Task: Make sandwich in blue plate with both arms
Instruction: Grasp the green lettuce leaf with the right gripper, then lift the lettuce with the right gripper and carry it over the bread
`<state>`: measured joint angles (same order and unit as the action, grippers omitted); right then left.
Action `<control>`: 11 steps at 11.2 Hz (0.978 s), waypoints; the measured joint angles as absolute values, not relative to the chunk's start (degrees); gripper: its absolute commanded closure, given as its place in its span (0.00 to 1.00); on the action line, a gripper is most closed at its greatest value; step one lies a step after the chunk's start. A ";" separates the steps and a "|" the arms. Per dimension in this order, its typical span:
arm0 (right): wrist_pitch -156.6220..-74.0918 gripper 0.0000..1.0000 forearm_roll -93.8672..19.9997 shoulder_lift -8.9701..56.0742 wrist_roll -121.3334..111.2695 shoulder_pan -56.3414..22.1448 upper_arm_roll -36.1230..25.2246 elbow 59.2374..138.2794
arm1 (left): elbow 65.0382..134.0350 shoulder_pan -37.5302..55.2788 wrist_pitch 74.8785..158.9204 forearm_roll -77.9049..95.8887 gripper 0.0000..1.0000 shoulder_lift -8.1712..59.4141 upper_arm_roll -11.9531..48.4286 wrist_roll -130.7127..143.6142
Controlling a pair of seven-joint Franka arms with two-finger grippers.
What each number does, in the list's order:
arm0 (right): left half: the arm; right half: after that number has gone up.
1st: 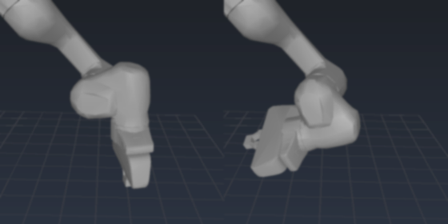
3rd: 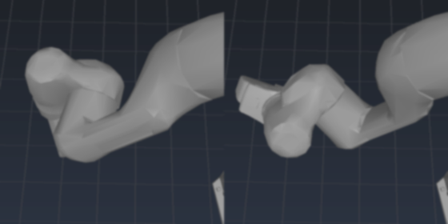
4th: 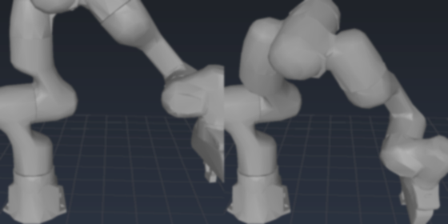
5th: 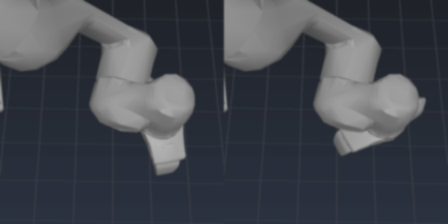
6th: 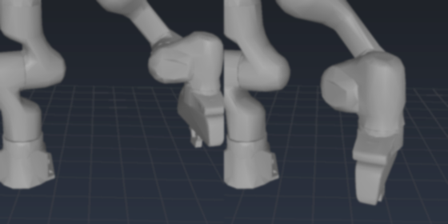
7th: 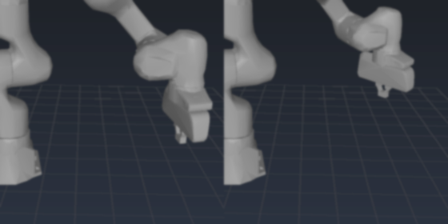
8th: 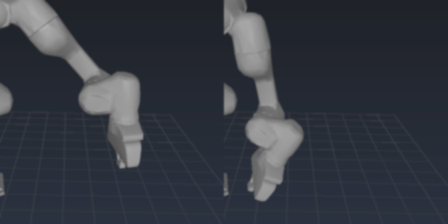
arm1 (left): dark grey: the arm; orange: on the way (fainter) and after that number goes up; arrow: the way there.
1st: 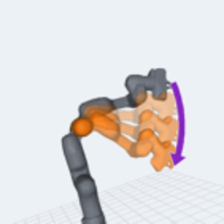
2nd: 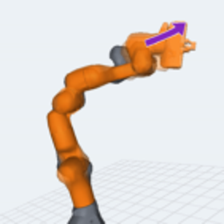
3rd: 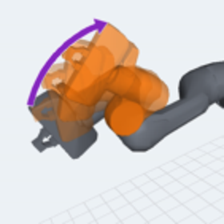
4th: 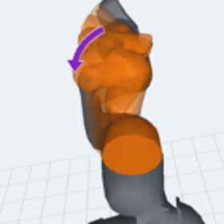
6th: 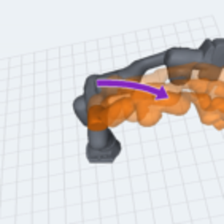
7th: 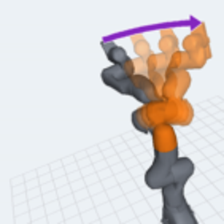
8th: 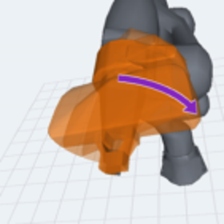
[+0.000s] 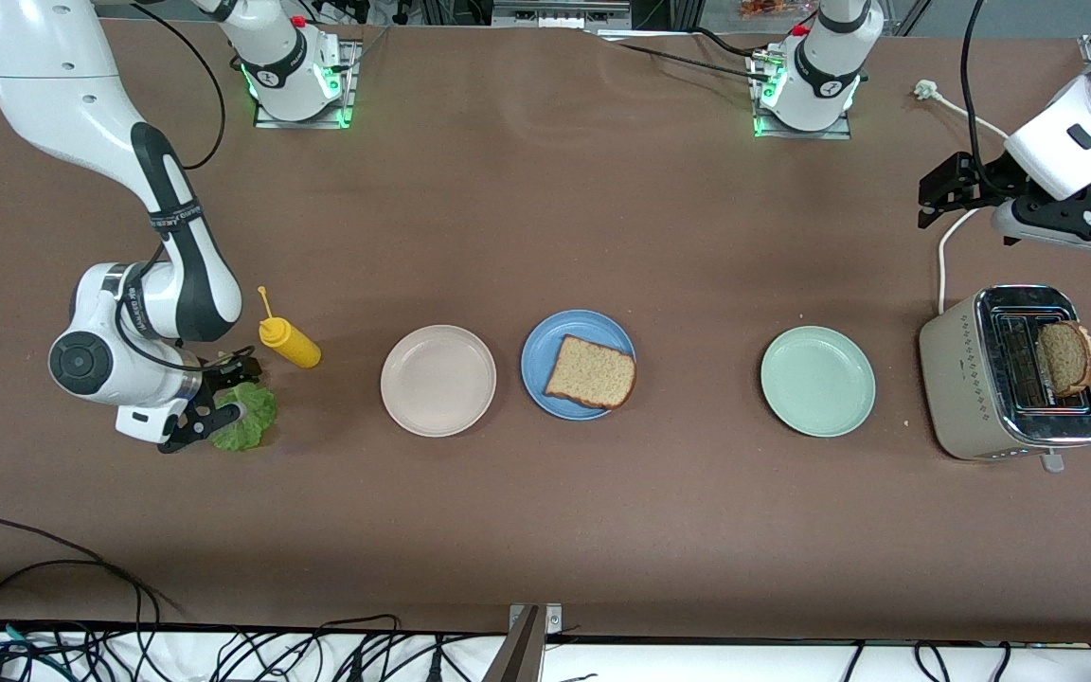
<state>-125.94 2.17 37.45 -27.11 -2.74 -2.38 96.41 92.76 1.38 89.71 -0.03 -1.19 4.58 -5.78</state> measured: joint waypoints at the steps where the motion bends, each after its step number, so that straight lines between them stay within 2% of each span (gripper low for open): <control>1: -125.94 0.43 2.00 37.72 -27.12 -2.73 -2.38 96.40 | 92.76 1.38 89.71 -0.03 0.00 -1.19 4.65 -5.78; 3: -125.94 0.87 1.86 38.22 -27.12 -2.73 -2.38 96.39 | 92.76 1.08 89.70 -0.03 0.00 -1.19 4.45 -5.76; 4: -125.94 1.00 1.84 38.29 -27.13 -2.73 -2.38 96.37 | 92.76 0.71 89.69 -0.03 0.00 -1.18 4.40 -5.76; 11: -125.94 1.00 1.48 38.31 -27.13 -2.35 -2.37 96.23 | 92.78 0.23 89.68 -0.03 0.00 -1.09 4.39 -5.76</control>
<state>-125.94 1.48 38.31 -27.13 -2.35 -2.37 96.23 92.78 0.23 89.68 -0.03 -1.09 4.39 -5.76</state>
